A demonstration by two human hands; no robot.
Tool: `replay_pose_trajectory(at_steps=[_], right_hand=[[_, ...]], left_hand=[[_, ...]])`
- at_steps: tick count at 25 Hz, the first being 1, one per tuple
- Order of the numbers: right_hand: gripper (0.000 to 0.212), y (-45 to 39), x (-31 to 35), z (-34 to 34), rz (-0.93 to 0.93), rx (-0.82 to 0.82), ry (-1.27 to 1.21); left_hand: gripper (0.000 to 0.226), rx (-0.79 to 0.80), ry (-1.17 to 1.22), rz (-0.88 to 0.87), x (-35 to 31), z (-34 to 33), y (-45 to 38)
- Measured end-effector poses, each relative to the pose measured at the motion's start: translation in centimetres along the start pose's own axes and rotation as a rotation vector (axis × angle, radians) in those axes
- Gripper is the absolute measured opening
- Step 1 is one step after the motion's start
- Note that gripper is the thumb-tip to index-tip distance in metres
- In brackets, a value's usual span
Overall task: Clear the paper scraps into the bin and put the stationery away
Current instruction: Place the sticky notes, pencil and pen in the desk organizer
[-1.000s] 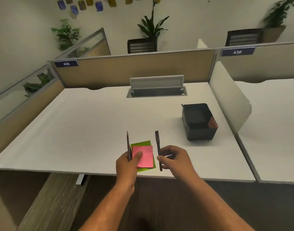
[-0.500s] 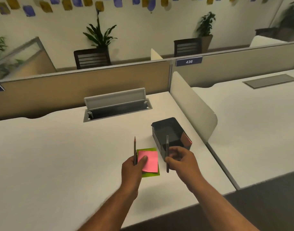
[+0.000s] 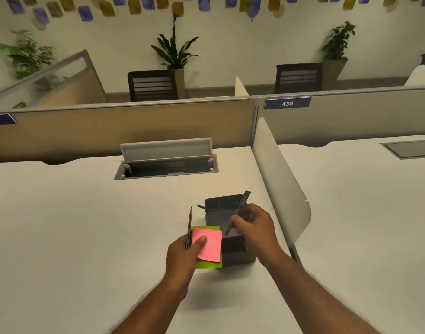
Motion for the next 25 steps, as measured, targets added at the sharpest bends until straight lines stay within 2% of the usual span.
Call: replay_pose_trajectory(at_steps=[7,13,17,22,25], right_hand=[[0.014,-9.6,0.9,0.6,0.149,0.059,0.083],[0.016,-13.8,-1.0,-2.9,0.281,0.179,0.377],[0.021,-14.7,-2.2,-3.8,0.295,0.23,0.512],[0.024,-14.2,-1.1,-1.5,0.26,0.261,0.351],[0.018,-12.2,0.9,0.0,0.355,0.197,0.261]], left_hand=[[0.04,-0.178,0.108,0.067,-0.3,-3.1,-1.0],[0.038,-0.261,0.147,0.107,-0.3,-2.3,-1.0],[0.04,-0.282,0.162,0.092,-0.6,-2.8,-1.6],[0.043,-0.26,0.163,0.084,-1.5,-4.6,-2.0],[0.04,-0.241,0.152,0.08,-2.4,-5.4,-2.3]])
Point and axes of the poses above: each hand's wrist, its own y-axis away from the middle knuckle, its own z-axis out of the back of the hand, x = y × z, the point moved 6 cm from there along -y, towards the middle knuckle, and after that the axes turned 1 degree about -z, right-handed, at the moved point
